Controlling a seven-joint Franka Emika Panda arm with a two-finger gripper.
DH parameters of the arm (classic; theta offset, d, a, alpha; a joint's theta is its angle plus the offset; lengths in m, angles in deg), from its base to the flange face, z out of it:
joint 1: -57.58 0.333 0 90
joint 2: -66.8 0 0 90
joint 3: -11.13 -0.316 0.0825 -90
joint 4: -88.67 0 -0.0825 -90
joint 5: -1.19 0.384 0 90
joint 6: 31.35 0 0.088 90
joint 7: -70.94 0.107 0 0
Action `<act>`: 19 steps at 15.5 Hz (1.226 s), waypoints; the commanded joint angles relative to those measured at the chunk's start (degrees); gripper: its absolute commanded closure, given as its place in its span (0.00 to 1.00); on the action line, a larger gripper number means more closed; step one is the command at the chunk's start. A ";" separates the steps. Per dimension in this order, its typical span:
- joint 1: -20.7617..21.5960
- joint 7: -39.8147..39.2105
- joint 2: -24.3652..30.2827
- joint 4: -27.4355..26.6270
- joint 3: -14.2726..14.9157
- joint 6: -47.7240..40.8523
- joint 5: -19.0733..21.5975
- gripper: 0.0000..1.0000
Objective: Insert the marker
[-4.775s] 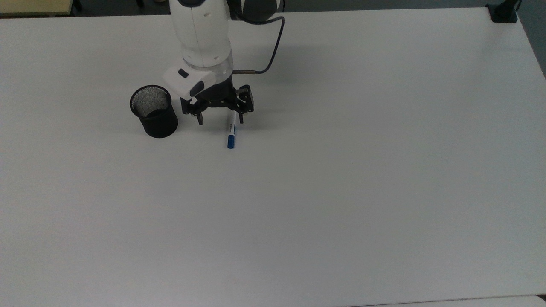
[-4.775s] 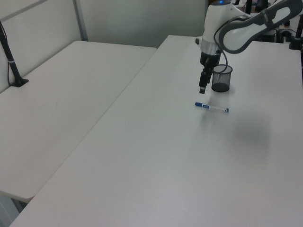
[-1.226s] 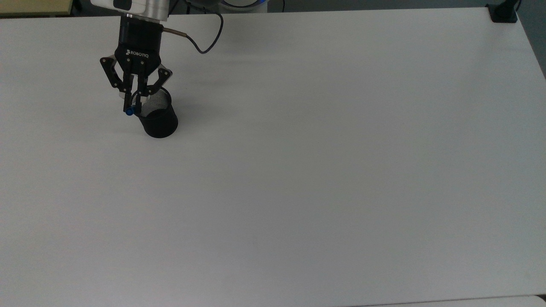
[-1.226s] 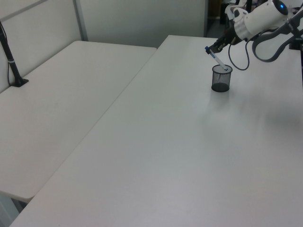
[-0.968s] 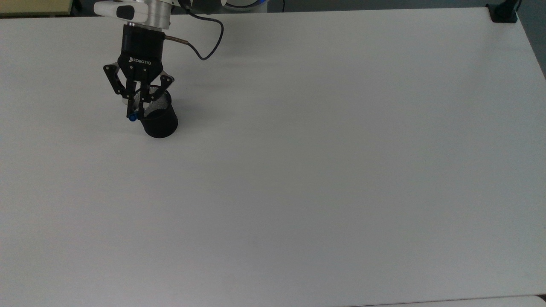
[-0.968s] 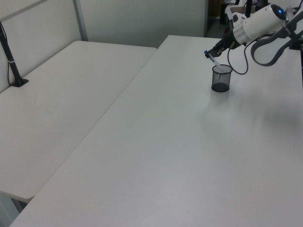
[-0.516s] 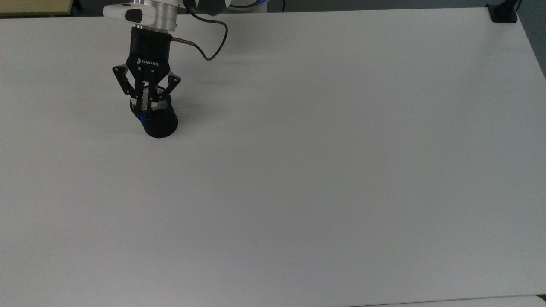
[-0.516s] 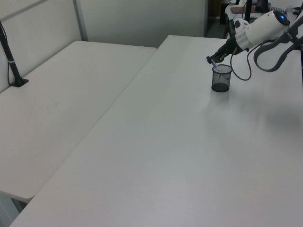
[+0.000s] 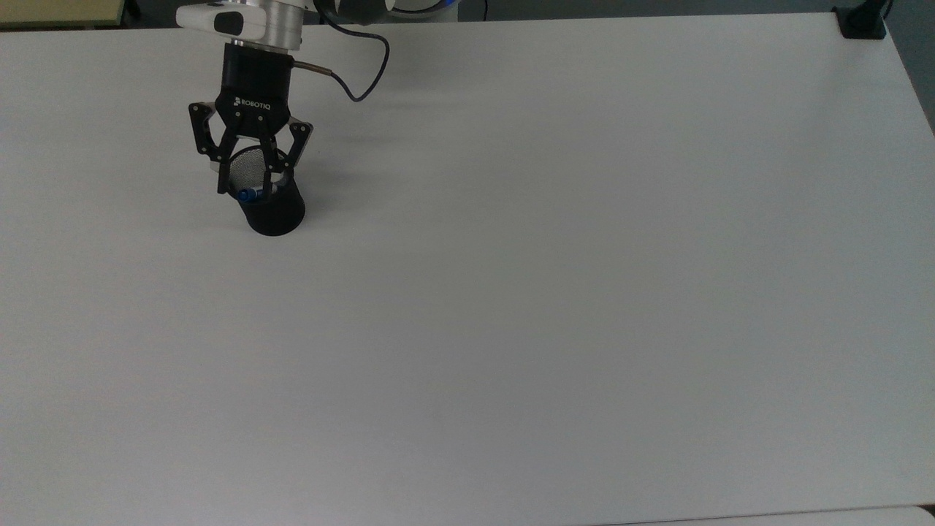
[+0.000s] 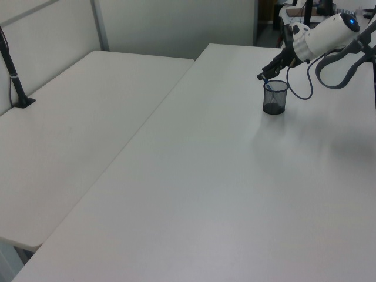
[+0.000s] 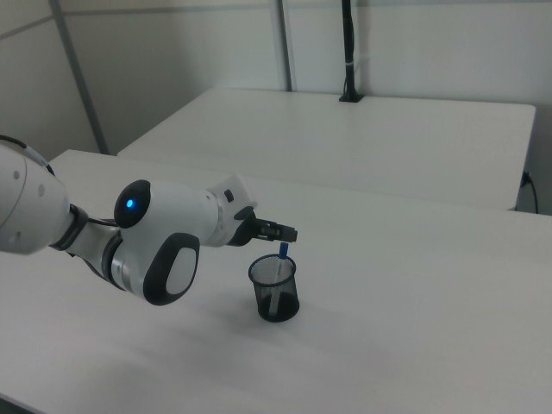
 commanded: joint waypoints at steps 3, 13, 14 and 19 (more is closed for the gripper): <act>-0.45 5.78 3.23 1.99 -0.02 -1.23 -0.74 0.21; 4.73 14.41 7.01 36.52 -0.90 -75.28 5.04 0.06; 5.52 14.58 7.10 38.11 -0.90 -80.03 6.10 0.05; 10.97 14.85 7.45 43.30 -0.02 -98.51 7.96 0.00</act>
